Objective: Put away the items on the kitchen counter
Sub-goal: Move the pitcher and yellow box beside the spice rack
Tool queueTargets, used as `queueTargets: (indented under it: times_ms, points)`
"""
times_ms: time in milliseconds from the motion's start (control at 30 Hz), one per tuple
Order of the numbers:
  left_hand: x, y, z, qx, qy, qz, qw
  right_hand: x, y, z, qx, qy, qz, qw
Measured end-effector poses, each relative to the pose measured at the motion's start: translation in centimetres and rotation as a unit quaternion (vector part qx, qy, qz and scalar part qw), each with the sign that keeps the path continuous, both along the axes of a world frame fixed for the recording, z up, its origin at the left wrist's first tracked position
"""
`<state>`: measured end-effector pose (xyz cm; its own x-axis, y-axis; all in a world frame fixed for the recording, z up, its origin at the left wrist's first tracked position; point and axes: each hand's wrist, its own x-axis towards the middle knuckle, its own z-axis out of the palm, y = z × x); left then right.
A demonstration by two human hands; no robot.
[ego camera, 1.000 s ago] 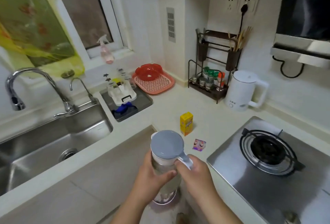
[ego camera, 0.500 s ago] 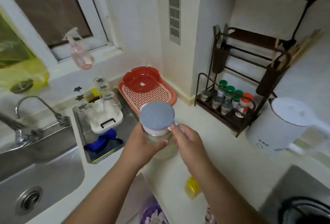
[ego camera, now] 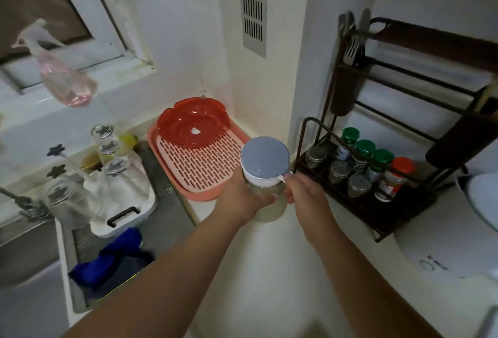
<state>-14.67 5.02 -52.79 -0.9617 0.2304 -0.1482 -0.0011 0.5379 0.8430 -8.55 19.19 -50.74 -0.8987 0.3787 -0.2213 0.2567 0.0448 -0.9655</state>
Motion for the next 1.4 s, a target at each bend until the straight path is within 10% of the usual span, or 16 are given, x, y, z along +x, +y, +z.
queueTargets:
  times_ms: [733, 1233, 1400]
  points:
    - [2.9, 0.9, 2.6, -0.071, -0.042, 0.023, 0.996, 0.9, 2.3, 0.8, 0.149, -0.027, 0.039, 0.988]
    - [21.2, -4.3, 4.2, -0.019, -0.027, -0.066, 0.997, 23.8, -0.2, -0.3, 0.207, 0.01, -0.005, 0.978]
    - [26.7, -4.4, 4.0, -0.135, -0.051, -0.21, 0.967, 31.8, -1.2, -2.9, 0.265, -0.053, -0.028, 0.962]
